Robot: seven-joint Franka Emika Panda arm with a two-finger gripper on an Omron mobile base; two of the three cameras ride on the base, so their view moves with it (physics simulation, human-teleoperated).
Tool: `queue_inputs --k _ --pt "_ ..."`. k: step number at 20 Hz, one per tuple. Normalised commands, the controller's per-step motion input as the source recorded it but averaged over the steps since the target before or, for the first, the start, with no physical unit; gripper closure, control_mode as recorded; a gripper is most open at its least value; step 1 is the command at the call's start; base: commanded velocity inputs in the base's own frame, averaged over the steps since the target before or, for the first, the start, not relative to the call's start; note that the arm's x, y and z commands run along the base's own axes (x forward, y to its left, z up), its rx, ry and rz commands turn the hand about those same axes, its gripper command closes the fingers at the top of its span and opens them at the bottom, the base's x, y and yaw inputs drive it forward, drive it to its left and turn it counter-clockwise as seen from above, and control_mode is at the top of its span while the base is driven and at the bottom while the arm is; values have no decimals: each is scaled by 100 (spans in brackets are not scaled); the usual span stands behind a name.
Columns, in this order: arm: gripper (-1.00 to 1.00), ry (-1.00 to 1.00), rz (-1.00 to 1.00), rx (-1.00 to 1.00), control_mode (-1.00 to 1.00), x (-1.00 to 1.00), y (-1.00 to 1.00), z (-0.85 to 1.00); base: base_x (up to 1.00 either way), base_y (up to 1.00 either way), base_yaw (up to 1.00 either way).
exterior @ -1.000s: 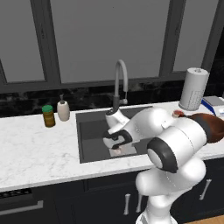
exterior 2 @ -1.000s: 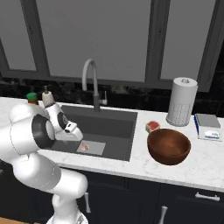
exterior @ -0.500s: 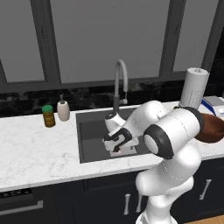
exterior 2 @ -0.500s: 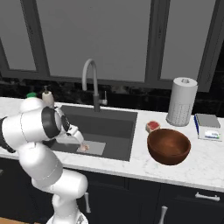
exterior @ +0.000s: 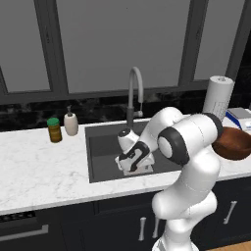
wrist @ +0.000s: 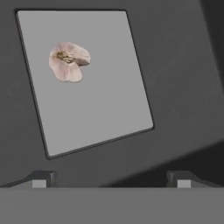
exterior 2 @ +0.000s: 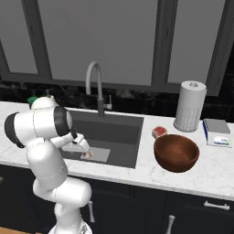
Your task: Pick the garlic from the sink and place it in the bowl. Then pick the bowl and place it in the microwave. Then close the microwave door and press the start button.
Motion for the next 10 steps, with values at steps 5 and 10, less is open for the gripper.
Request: queue_inputs --k 5,10 --pt "-100 0 0 0 -100 41 -1 -22 0 0 0" --pt "-100 0 0 0 -100 43 0 -25 0 0 0"
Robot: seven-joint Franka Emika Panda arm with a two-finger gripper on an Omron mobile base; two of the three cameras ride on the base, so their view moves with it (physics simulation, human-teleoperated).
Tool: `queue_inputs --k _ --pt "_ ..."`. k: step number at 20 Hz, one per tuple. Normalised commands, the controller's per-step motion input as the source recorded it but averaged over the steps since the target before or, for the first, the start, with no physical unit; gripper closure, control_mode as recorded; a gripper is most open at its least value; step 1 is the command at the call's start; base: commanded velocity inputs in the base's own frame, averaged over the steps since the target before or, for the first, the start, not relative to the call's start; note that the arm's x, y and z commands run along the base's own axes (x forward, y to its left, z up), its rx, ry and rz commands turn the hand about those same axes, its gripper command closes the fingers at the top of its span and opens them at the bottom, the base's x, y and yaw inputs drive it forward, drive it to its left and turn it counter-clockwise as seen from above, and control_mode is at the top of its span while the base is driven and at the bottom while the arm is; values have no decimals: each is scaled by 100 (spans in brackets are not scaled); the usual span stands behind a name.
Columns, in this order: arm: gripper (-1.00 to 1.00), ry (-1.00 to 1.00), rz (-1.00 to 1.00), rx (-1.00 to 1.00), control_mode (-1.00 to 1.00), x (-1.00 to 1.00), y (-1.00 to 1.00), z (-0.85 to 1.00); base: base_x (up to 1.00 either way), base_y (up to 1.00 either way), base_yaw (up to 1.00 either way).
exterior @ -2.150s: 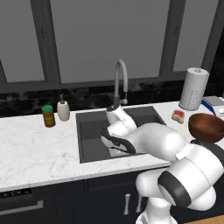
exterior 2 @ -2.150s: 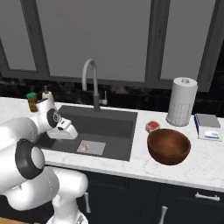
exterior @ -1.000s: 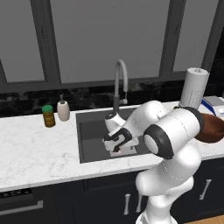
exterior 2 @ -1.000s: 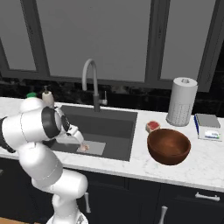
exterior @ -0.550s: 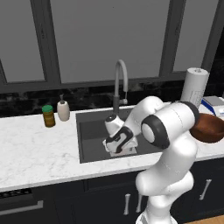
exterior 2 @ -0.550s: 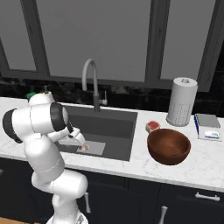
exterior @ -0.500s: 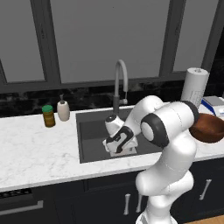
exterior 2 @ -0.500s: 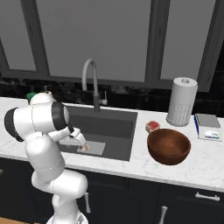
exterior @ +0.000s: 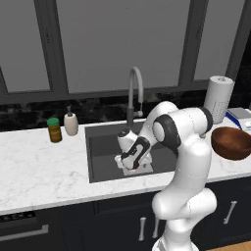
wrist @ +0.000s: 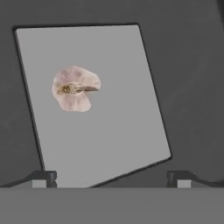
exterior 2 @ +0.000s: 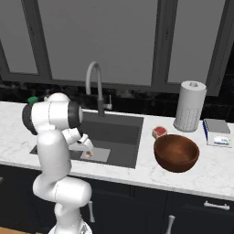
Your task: Pick the garlic from the sink and place it in the bowl. Then pick the bowl and place it in the microwave. Then close the microwave door and press the start button.
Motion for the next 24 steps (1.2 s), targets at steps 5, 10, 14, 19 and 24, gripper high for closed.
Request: queue_inputs --k 5,10,14,19,24 --pt "-100 0 0 0 -100 34 0 -31 0 0 0" --pt "-100 0 0 0 -100 15 -2 -32 0 0 0" --pt "-100 0 0 0 -100 23 -7 -26 0 0 0" --pt "-100 0 0 0 -100 26 -4 -24 0 0 0" --pt "-100 0 0 0 -100 29 0 -18 0 0 0"
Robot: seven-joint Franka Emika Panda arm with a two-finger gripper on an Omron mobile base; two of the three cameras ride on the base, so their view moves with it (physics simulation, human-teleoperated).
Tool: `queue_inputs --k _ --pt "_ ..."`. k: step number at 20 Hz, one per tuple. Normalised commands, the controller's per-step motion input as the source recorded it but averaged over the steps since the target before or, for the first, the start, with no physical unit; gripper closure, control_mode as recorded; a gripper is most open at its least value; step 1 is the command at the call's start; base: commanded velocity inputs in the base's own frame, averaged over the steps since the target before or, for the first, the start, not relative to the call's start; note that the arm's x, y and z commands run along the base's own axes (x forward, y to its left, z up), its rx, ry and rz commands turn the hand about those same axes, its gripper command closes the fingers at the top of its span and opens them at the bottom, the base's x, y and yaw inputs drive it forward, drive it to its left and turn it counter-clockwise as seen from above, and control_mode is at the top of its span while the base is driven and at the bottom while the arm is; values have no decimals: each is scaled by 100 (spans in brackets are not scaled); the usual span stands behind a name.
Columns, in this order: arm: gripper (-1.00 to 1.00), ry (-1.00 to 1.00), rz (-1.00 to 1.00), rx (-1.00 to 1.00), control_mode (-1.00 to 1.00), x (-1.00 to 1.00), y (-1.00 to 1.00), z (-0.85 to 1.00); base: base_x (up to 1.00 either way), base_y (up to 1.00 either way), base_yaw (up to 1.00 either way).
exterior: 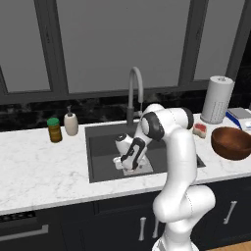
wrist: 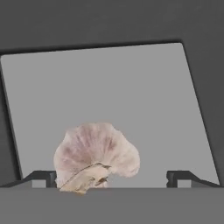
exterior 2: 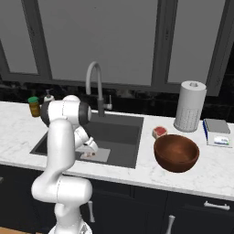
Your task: Pick the garlic from the sink and place it in the bowl. Then pick the bowl and place it in the microwave. Then close the microwave door and press the start button.
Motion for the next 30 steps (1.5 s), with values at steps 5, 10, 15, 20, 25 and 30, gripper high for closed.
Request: queue_inputs --k 5,10,15,20,25,30 --pt "-100 0 0 0 -100 25 0 -20 0 0 0" --pt "-100 -1 1 0 -100 4 0 -37 0 0 0" --pt "100 -3 3 -1 -100 0 0 -53 0 0 0" --pt "100 -8 0 0 -100 0 -3 -26 0 0 0" --pt "100 -20 0 0 -100 -60 -2 49 0 0 0" --pt "100 -12 0 4 -100 -57 0 100 0 0 0"
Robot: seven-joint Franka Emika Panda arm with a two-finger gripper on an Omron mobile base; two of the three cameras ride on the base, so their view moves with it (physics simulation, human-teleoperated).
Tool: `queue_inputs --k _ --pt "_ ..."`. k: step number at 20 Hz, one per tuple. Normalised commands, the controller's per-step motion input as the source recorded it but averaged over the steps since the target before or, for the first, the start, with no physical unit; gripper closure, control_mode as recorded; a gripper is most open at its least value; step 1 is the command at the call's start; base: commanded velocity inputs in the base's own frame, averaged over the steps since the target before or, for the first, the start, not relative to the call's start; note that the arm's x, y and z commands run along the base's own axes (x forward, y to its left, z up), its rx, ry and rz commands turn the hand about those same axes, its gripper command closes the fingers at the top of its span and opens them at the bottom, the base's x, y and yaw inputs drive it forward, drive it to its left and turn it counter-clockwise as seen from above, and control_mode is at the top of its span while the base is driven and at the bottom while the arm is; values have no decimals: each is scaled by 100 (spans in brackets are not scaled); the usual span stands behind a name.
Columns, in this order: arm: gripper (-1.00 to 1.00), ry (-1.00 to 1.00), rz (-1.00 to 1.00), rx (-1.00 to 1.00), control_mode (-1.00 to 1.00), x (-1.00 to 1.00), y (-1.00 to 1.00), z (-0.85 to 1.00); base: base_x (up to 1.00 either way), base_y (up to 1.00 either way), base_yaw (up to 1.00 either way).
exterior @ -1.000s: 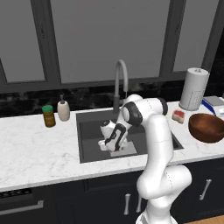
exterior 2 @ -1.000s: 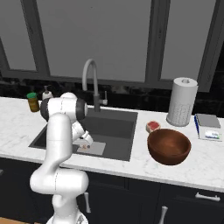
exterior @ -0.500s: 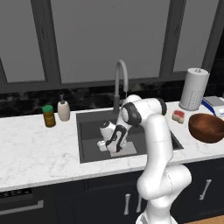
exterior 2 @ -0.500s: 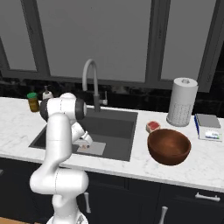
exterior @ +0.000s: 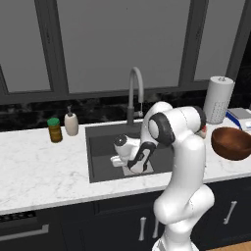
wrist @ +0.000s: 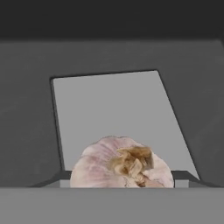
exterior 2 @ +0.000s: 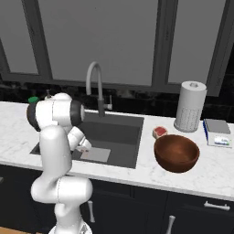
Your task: Pick the garlic from the sink and place it in the bowl. Then pick the bowl and place it in the microwave. Then close the microwave door and press the start button.
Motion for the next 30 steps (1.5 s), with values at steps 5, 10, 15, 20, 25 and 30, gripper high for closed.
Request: queue_inputs --k 5,10,15,20,25,30 --pt "100 -1 0 13 -100 -12 0 100 0 0 0" --pt "100 2 0 15 -100 -16 1 100 0 0 0" --pt "100 6 0 6 -100 -19 5 100 0 0 0" --pt "100 12 0 4 -100 -11 0 100 0 0 0" --pt "100 13 0 0 -100 -36 15 55 0 0 0" --pt "100 0 0 -5 -100 -95 10 -2 0 0 0"
